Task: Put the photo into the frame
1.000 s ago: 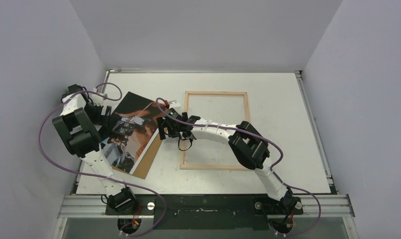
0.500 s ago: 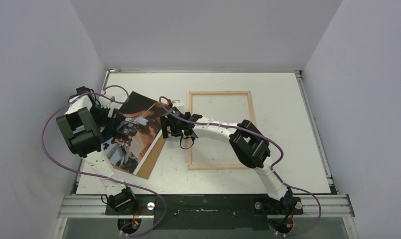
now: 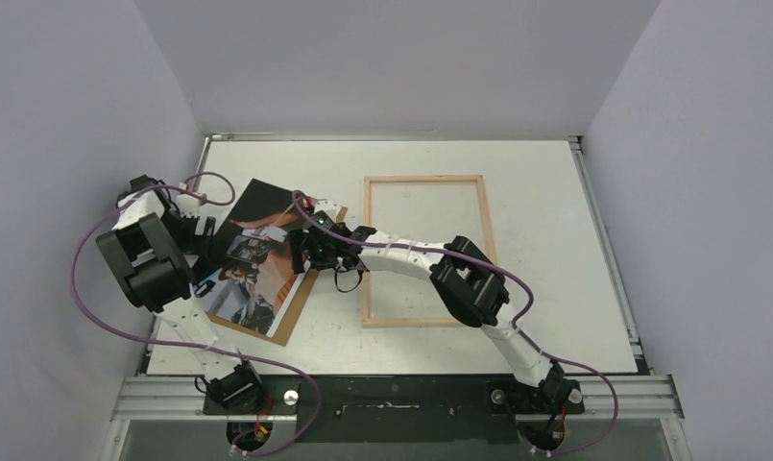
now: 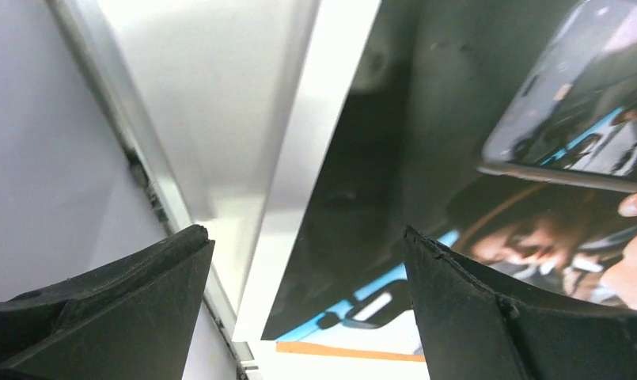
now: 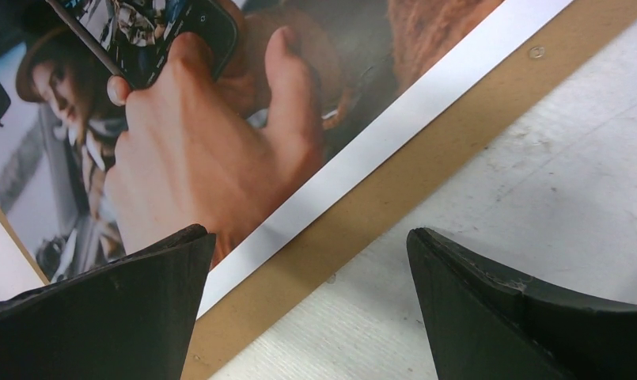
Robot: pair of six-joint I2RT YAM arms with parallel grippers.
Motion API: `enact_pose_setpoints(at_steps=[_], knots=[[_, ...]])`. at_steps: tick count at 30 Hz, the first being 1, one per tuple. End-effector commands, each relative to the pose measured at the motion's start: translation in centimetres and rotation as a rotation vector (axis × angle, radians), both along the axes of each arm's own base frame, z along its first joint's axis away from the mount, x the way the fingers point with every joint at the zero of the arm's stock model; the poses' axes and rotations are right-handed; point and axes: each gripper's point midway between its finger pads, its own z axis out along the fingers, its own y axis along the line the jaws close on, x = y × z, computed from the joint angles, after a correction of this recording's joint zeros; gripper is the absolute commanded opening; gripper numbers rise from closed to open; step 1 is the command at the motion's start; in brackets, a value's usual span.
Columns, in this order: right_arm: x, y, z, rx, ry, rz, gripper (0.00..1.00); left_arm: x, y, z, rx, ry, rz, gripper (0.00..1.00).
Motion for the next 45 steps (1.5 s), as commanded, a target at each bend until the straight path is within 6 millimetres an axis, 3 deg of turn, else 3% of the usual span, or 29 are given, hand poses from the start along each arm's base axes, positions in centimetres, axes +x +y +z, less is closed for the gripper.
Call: enact_pose_setpoints(at_steps=[1, 20, 36, 45], knots=[[-0.1, 2.9, 2.4, 0.108, -0.014, 0.038, 1.00, -0.8, 1.7, 2.3, 0.055, -0.030, 0.006, 0.89], [-1.9, 5.7, 1.9, 0.250, 0.058, 0.102, 0.93, -4.3, 0.6, 0.2, -0.016, 0.056, 0.018, 0.82], [-1.7, 5.3, -1.4, 0.265, 0.144, 0.070, 0.91, -4.6, -2.1, 4.3, -0.113, -0.012, 0.008, 0.74], [-1.8, 4.1, -2.4, 0.247, 0.169, 0.050, 0.90, -5.1, -3.1, 4.4, -0.155, 0.000, 0.008, 0.70]])
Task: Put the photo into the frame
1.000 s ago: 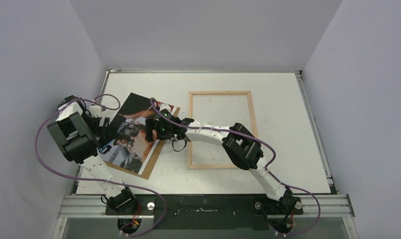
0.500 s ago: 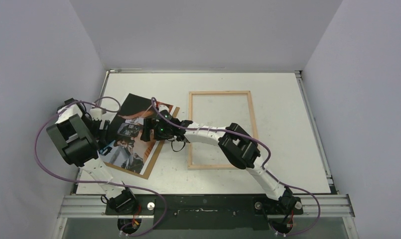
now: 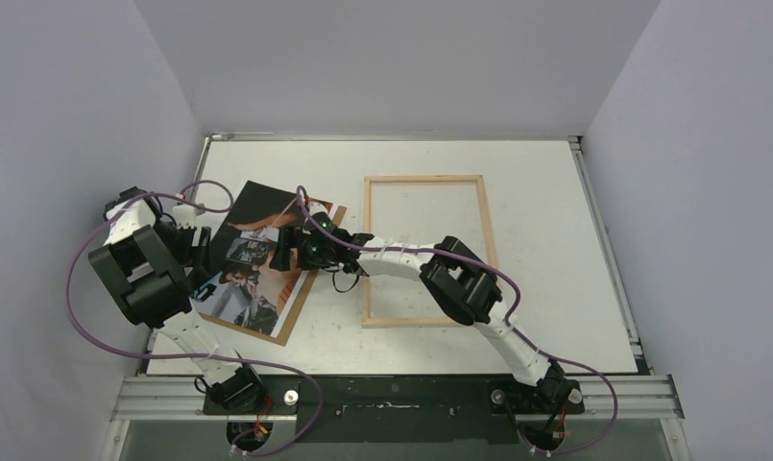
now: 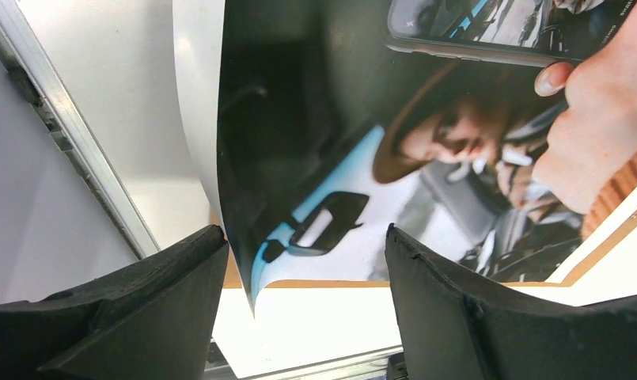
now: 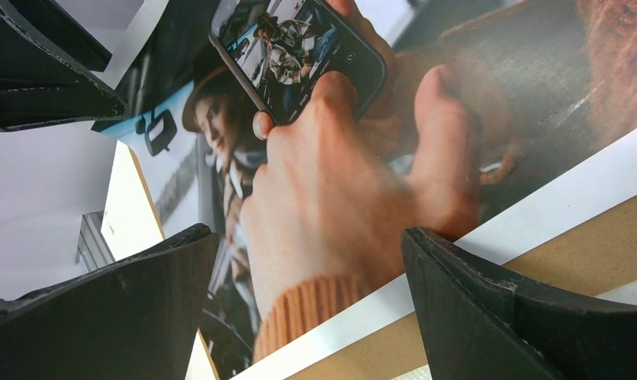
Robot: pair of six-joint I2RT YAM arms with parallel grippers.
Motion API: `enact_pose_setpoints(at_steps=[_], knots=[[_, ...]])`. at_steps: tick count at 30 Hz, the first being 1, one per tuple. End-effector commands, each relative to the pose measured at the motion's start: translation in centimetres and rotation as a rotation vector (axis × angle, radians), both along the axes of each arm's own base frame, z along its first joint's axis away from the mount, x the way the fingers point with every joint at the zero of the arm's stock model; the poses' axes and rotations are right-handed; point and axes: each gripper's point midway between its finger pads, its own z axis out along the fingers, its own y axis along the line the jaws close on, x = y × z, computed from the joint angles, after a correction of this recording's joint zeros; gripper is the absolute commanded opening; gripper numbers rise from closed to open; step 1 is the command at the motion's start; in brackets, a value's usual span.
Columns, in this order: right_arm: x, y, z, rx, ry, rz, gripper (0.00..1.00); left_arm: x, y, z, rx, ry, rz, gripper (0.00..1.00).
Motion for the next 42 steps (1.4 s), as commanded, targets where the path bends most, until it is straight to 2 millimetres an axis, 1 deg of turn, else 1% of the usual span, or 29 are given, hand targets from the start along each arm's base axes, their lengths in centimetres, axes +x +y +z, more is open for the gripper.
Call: enact_pose_setpoints(at_steps=[1, 9, 13, 18, 22, 27, 29, 31, 35, 36, 38, 42], knots=[[-0.3, -1.5, -2.7, -0.053, 0.047, -0.015, 0.90, 0.3, -0.7, 1.9, -0.018, -0.042, -0.007, 0.69], [0.0, -1.4, -2.1, -0.034, 0.044, -0.016, 0.90, 0.2, 2.0, 1.1, 0.182, -0.028, -0.024, 0.61], [0.1, -1.4, -1.7, -0.029, 0.041, -0.015, 0.89, 0.3, 2.1, 1.1, 0.197, -0.026, -0.038, 0.55], [0.3, -1.6, -1.5, -0.027, 0.042, -0.021, 0.88, 0.4, 2.1, 1.3, 0.192, -0.021, -0.041, 0.41], [0.3, -1.7, -1.2, -0.022, 0.040, -0.022, 0.88, 0.6, 2.5, 2.0, 0.210, -0.037, -0.040, 0.30], [0.8, -1.8, 0.1, -0.001, 0.023, -0.032, 0.88, 0.6, 3.0, 2.4, 0.260, -0.043, -0.046, 0.22], [0.9, -1.8, 0.4, 0.004, 0.019, -0.034, 0.88, 0.5, 3.0, 2.2, 0.280, -0.046, -0.062, 0.22], [1.0, -1.8, 0.6, 0.010, 0.015, -0.034, 0.88, 0.0, 3.5, 2.1, 0.321, -0.027, -0.072, 0.24], [1.0, -1.8, 0.3, 0.008, 0.022, -0.031, 0.88, -0.2, 3.7, 1.4, 0.338, -0.011, -0.080, 0.23], [1.0, -1.8, 0.4, 0.009, 0.023, -0.033, 0.88, -0.3, 3.7, 1.2, 0.336, -0.005, -0.080, 0.20], [1.0, -1.9, 0.3, 0.009, 0.024, -0.033, 0.88, -0.4, 3.7, 1.0, 0.328, 0.011, -0.082, 0.12], [1.2, -2.2, 0.5, 0.015, 0.024, -0.041, 0.88, -0.1, 3.5, 1.2, 0.313, 0.009, -0.080, 0.04]])
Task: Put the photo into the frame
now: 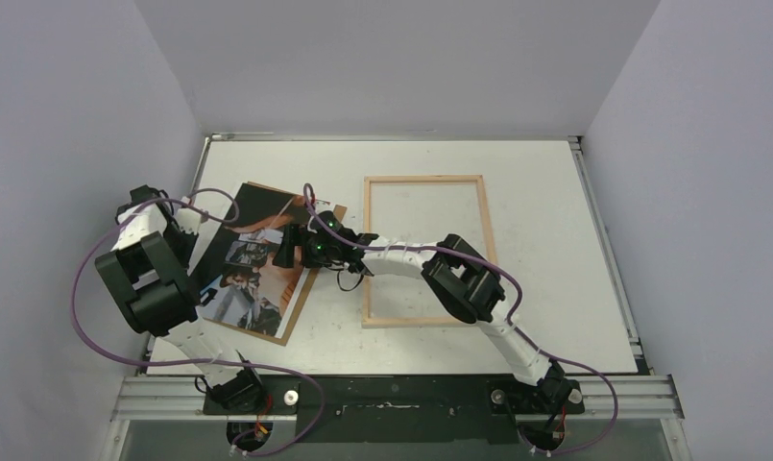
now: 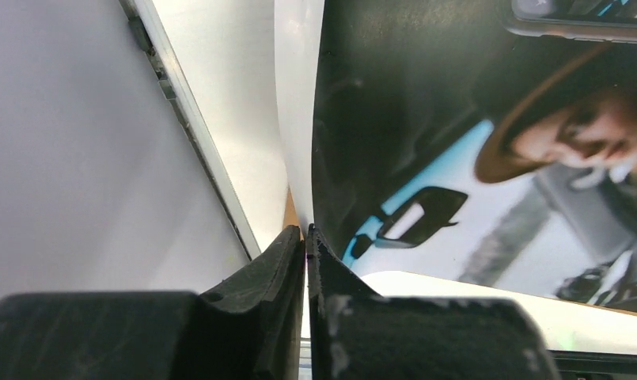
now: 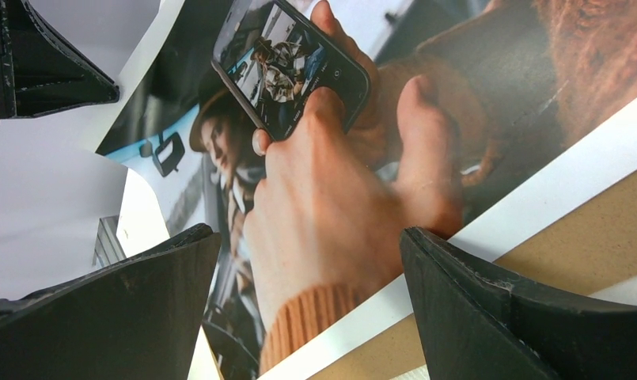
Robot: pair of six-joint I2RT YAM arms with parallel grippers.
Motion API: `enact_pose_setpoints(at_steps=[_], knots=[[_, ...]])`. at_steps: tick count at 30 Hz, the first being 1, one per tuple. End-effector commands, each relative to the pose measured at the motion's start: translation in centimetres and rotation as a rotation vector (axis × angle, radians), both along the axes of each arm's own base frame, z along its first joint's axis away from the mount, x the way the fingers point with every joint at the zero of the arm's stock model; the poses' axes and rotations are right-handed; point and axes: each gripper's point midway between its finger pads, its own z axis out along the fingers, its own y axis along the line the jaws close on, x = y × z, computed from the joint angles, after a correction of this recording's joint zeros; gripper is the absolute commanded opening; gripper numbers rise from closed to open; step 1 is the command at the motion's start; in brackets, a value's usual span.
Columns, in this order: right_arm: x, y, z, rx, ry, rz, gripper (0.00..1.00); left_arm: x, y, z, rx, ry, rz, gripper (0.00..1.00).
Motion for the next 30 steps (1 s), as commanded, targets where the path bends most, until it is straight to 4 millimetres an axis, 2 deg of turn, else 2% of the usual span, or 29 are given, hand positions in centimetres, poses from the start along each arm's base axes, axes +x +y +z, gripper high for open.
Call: enact_pose_setpoints(at_steps=[1, 5, 9, 12, 15, 18, 19, 20, 21, 25, 30], knots=[[0.3, -1.6, 0.4, -0.036, 0.012, -0.023, 0.88, 1.1, 0.5, 1.1, 0.018, -0.038, -0.007, 0.02], [1.1, -2.0, 2.1, -0.013, -0.010, -0.036, 0.88, 2.0, 0.1, 3.1, 0.013, -0.085, -0.006, 0.00], [2.9, -2.8, 6.2, 0.039, -0.065, -0.068, 0.92, 3.4, -1.2, 7.6, -0.006, -0.183, -0.022, 0.00], [4.5, -3.8, 10.0, 0.050, -0.147, -0.100, 0.95, 4.8, -3.2, 11.8, -0.026, -0.270, -0.055, 0.00], [5.4, -5.3, 13.3, -0.013, -0.269, -0.131, 0.98, 5.6, -5.7, 15.5, -0.061, -0.342, -0.072, 0.00], [5.2, -7.2, 16.0, -0.089, -0.419, -0.163, 1.00, 5.8, -8.7, 17.9, -0.133, -0.376, -0.076, 0.00], [4.8, -7.9, 16.6, -0.110, -0.474, -0.170, 1.00, 5.5, -9.7, 18.4, -0.169, -0.376, -0.056, 0.00], [3.9, -8.8, 16.1, -0.151, -0.520, -0.171, 1.00, 5.6, -10.6, 18.8, -0.208, -0.385, -0.043, 0.00], [3.1, -9.1, 17.2, -0.150, -0.599, -0.170, 0.97, 5.6, -11.4, 19.3, -0.245, -0.393, -0.026, 0.00], [-1.1, -9.5, 19.5, -0.112, -0.743, -0.143, 0.94, 5.9, -14.5, 20.9, -0.420, -0.431, 0.059, 0.00], [-5.2, -9.6, 22.1, -0.071, -0.837, -0.123, 0.93, 6.5, -17.5, 22.7, -0.579, -0.503, 0.156, 0.00]])
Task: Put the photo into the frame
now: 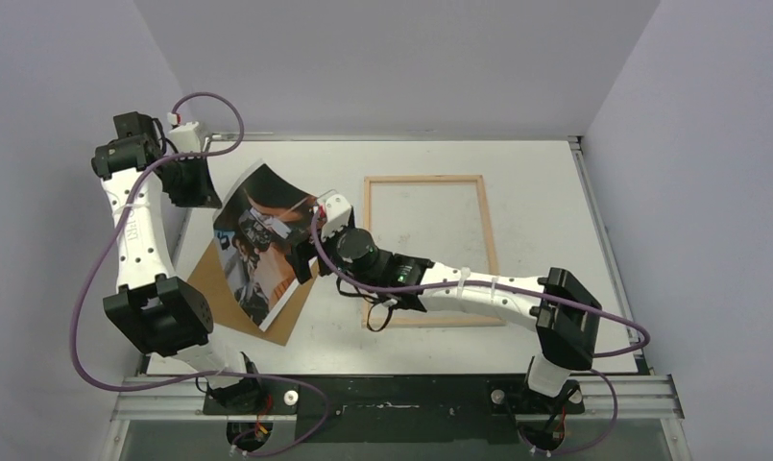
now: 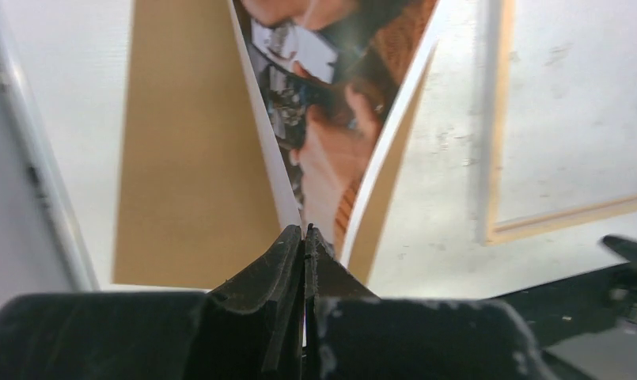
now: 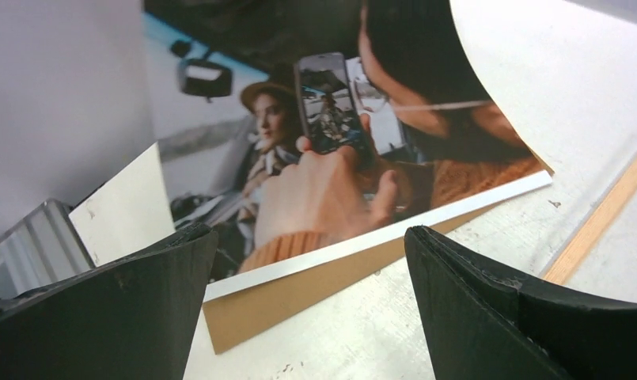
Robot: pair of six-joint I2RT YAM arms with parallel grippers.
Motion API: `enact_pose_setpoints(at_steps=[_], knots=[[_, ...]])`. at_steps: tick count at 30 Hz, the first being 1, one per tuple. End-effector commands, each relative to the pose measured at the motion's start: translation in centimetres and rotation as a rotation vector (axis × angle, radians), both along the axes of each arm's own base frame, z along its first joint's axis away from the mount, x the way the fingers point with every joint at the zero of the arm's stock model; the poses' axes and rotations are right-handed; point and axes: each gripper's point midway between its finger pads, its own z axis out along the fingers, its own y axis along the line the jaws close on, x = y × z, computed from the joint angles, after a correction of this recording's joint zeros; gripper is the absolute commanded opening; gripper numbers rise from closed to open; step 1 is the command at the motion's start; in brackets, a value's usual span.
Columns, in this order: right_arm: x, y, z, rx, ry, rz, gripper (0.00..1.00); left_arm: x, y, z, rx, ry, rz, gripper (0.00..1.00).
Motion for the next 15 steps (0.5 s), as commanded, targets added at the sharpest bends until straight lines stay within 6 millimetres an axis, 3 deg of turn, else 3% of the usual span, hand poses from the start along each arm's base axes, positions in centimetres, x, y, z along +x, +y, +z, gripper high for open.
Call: enact_pose_setpoints(at_steps=[1, 5, 11, 15], knots=[[-1.1, -0.6, 4.4, 0.044, -0.179, -0.044, 0.93, 0.2, -4.2, 3.3, -0.227, -0.091, 0.074, 0.00], [-3.5, 1.0, 4.2, 0.046, -0.197, 0.002, 0.92, 0.7, -5.7, 4.7, -0.245, -0.151, 0.103, 0.00], [-6.8, 4.2, 4.5, 0.027, -0.234, 0.074, 0.93, 0.9, -5.7, 6.2, -0.246, -0.232, 0.190, 0.00], [-7.7, 5.8, 4.3, -0.009, -0.254, 0.064, 0.95, 0.6, -5.8, 6.6, -0.263, -0.250, 0.223, 0.00]])
